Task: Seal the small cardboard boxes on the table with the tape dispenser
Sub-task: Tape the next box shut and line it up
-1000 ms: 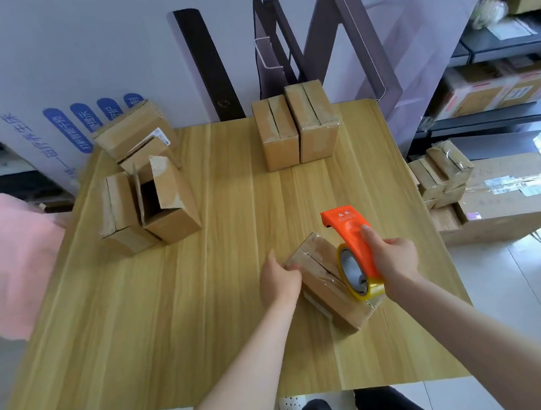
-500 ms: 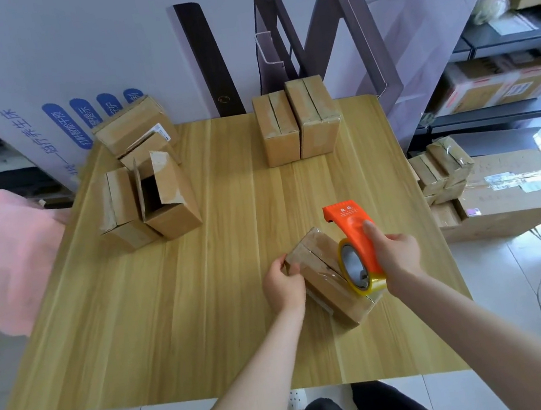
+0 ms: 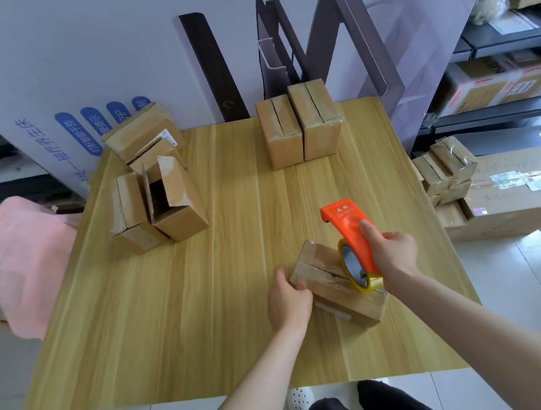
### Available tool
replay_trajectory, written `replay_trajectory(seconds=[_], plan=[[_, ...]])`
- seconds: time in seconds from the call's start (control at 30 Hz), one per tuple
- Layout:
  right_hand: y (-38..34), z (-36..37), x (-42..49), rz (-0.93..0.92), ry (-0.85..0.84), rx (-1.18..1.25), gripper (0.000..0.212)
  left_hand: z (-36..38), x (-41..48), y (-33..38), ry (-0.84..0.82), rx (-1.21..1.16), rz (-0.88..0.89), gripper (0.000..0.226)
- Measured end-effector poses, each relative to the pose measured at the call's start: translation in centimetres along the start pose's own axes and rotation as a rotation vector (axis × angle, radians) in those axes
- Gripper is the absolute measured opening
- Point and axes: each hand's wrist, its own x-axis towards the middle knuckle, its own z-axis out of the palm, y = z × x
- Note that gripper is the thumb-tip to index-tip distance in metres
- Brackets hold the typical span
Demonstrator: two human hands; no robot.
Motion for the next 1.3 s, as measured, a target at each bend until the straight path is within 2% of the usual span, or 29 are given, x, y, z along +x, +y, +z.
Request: replay_trajectory(seconds=[0.07,0.13,0.23,0.33,0.4,0.53,0.67,0.73,0.8,0.87,0.93,1.0,1.1,1.3], plan=[[0.2,-1.0,-0.2,0.011,0.017,0.082,0.053,-0.3,0.4,0.8,0.039,0.168,0.165,0.072],[0.2,-2.6,-0.2,0.016,0.067,0.195,0.046,-0.4,1.4,2.8,0.069,0.273,0.468,0.076],[-0.2,-5.1,-0.1,-0.01,0.106,0.268,0.044,0.4,2.4,6.3,-0.155,0.432,0.772,0.058],[-0.3,-6.8,0.0,-0.061,0.085,0.242,0.045,2.1,2.4,8.1,-0.439,0.759,0.812,0.047],[-0.1,-7.4,-0.2,-0.087,0.051,0.213,0.042,2.8,2.2,7.8,-0.393,0.839,0.747,0.035],[0.6,-7.5,-0.6,-0.126,-0.043,0.168,0.041,1.3,2.3,5.4,-0.167,0.656,0.406,0.031],[0.8,-6.6,-1.4,-0.191,-0.137,0.127,0.041,-1.0,2.0,3.1,-0.102,0.51,0.109,0.04],[0.5,-6.2,-2.0,-0.226,-0.191,0.107,0.039,-1.8,1.4,2.5,-0.101,0.465,0.033,0.043],[-0.1,-6.2,-2.5,-0.264,-0.267,0.11,0.035,-2.5,1.0,3.1,-0.089,0.38,0.078,0.042],[-1.1,-6.4,-3.0,-0.311,-0.35,0.113,0.033,-3.9,0.6,5.4,-0.1,0.088,0.146,0.028],[-2.1,-6.6,-3.3,-0.372,-0.392,0.075,0.033,-6.1,0.0,8.5,-0.213,-0.309,0.138,0.015],[-3.1,-6.7,-3.6,-0.424,-0.405,0.055,0.029,-8.5,-0.8,11.0,-0.348,-0.514,0.134,0.025],[-4.4,-6.7,-4.0,-0.484,-0.391,0.042,0.026,-11.2,-1.6,13.0,-0.42,-0.528,0.212,0.03],[-6.0,-6.3,-4.3,-0.532,-0.402,0.015,0.021,-12.8,-2.3,13.9,-0.385,-0.562,0.287,0.014]])
